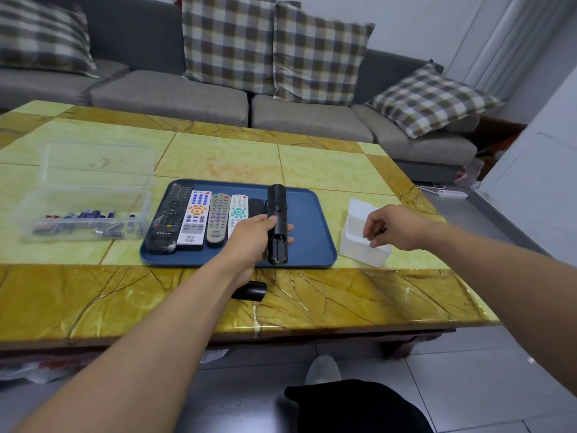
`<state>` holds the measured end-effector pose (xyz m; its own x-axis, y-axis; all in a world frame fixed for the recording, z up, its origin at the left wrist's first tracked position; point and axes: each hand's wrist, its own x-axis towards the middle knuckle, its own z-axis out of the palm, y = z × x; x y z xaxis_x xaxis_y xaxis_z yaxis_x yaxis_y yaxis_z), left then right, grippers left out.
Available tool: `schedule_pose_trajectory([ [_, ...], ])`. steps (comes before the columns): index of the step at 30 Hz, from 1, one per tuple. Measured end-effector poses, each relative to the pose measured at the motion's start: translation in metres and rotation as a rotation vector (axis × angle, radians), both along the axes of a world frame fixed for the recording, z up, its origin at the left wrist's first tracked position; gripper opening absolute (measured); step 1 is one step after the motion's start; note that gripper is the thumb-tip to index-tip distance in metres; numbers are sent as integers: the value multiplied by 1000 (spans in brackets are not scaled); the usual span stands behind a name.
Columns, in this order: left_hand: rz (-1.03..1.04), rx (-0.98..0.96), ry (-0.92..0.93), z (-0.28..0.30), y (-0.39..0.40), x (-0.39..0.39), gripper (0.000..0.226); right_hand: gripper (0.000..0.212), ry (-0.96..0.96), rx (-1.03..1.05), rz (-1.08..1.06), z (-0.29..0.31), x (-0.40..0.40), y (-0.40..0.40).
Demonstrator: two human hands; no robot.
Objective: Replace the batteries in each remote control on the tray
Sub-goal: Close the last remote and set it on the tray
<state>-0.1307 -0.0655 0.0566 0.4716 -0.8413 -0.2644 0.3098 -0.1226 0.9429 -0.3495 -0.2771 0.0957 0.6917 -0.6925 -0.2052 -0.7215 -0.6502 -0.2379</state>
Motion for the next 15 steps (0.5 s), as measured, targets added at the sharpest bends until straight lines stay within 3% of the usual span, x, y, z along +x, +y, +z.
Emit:
schedule_pose_trajectory([
  [5, 2, 2, 11, 0, 2, 0, 23, 14, -258, -52, -120, 3, -1, 5],
  [7, 0, 2, 11, 0, 3, 1, 24, 12, -498, 21, -232, 7, 4, 9],
  [11, 6, 1, -6, 0, 6, 5, 27, 21, -1041, 433, -433, 17, 33, 36],
  [15, 64, -11, 4, 1, 10, 12, 25, 21, -1204, 1028, -552, 2, 77, 86],
])
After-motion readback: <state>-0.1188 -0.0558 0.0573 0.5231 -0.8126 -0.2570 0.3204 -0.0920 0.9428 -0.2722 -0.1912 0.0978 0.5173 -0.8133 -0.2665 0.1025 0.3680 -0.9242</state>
